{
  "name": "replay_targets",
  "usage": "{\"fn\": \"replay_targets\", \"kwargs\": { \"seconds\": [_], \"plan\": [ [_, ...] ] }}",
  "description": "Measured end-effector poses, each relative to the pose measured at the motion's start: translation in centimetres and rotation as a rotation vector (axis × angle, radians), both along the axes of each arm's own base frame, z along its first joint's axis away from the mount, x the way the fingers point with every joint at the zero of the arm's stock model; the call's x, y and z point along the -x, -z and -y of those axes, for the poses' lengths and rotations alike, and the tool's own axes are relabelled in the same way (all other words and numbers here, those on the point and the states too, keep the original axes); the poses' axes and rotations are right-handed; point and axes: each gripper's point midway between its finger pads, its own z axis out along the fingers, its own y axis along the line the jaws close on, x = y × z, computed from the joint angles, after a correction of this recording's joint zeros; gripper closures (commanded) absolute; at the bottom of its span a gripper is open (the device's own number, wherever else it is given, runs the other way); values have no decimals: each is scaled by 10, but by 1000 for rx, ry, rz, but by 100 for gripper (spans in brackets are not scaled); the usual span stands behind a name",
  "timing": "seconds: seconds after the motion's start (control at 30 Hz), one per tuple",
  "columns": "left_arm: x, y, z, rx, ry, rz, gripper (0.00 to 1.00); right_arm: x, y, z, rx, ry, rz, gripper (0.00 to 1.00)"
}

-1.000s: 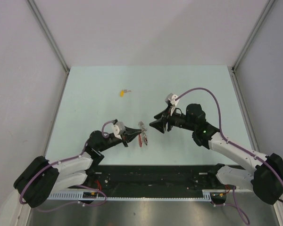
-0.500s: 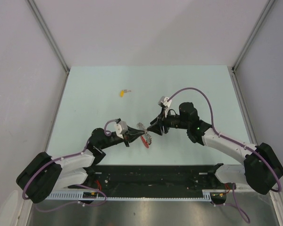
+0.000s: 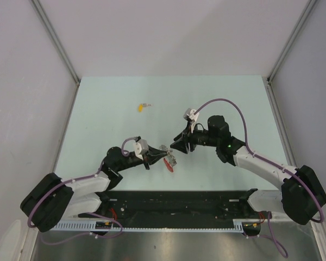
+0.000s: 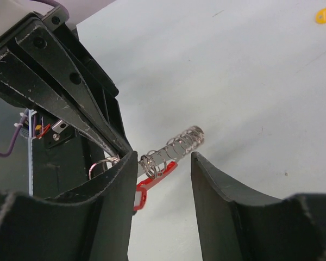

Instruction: Put the keys on the keyring

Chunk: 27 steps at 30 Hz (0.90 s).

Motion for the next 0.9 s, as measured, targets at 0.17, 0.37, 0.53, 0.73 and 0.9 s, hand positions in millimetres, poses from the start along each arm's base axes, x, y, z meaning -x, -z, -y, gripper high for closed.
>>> {"fn": "replay_targets", "kwargs": {
  "seconds": [0.17,0.37,0.53,0.73,0.9],
  "plan": [
    [1,5,1,-11,11,-12,100,3,1,0,3,-16,-2,54],
    [-1,1,3,-6,14,-6,100,8,9,-1,29,-50,-13,55],
    [-1,3,4,-9,14,-11,99,14,23,0,73,-73,-33,54],
    [-2,0,4,1,8,-10,100,17,29,3,102,-84,-30,53],
    [-5,-6,3,25,-10,-8,100,21,27,5,107,-94,-21,53]
  ]
}}
